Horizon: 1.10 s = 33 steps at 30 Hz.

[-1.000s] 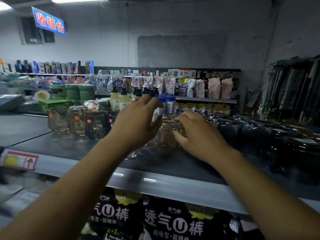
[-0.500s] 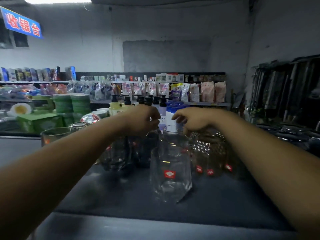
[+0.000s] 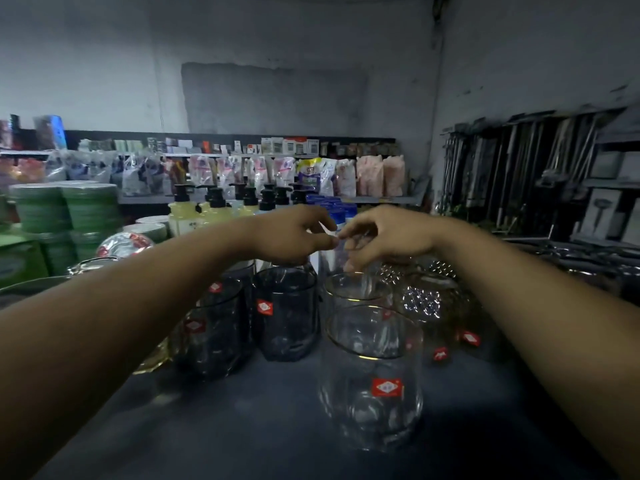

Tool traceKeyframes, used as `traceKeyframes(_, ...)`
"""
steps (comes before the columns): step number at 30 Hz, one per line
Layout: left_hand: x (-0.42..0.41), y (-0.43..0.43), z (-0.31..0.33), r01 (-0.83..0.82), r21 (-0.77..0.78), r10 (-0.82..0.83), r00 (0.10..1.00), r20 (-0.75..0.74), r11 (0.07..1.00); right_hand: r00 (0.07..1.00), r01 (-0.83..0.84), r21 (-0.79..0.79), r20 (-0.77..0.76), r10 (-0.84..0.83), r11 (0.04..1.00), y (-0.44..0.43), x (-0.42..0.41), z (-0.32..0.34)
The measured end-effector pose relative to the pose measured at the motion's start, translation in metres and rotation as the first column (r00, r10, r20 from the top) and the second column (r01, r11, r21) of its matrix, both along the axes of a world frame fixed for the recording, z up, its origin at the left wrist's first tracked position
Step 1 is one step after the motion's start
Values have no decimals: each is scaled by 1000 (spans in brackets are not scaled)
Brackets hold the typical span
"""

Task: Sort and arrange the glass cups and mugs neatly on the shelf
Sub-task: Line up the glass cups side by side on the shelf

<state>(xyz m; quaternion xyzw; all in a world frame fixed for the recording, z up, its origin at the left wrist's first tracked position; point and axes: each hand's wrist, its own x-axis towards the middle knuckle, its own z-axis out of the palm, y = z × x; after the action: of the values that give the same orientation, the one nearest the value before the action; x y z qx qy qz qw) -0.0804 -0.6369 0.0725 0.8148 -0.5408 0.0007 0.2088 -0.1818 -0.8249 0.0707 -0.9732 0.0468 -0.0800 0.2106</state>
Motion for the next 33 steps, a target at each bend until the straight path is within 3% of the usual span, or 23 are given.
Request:
traceKeyframes(6, -5, 12, 27, 47, -156, -84, 967, -239, 987, 963, -19, 240, 266, -47, 971, 1, -14, 13)
traceKeyframes(10, -20, 15, 24, 33, -202, -79, 971, -224, 979, 907, -131, 448, 414, -75, 885, 9, -20, 11)
traceKeyframes(14, -32, 20, 20, -10, -343, -80, 965, -249, 939, 868, -182, 449, 491, -72, 875, 22, -28, 7)
traceKeyframes(17, -33, 31, 18, -39, -432, -71, 969, -236, 901, 881, -264, 669, 461, -109, 695, 27, -31, 7)
traceKeyframes(19, -30, 36, 13, -65, -503, -53, 975, -217, 862, 916, -225, 801, 368, -160, 554, 28, -31, 7)
traceKeyframes(23, -26, 36, 7, -58, -636, -57, 986, -159, 770, 984, -171, 941, 180, -6, 291, 39, -28, -1)
traceKeyframes(26, -28, 31, 2, 29, -680, -133, 986, -101, 732, 953, -302, 947, 300, 39, 107, 50, -27, -3)
traceKeyframes(28, -31, 29, 0, 65, -682, -143, 988, -58, 728, 915, -388, 913, 398, -68, 126, 53, -26, -3)
traceKeyframes(31, -33, 32, 3, 54, -644, -127, 989, -68, 763, 844, -441, 841, 507, -174, 315, 50, -30, 0)
traceKeyframes(33, -32, 37, 8, 4, -614, -135, 977, -166, 789, 810, -432, 770, 560, -173, 469, 45, -34, 2)
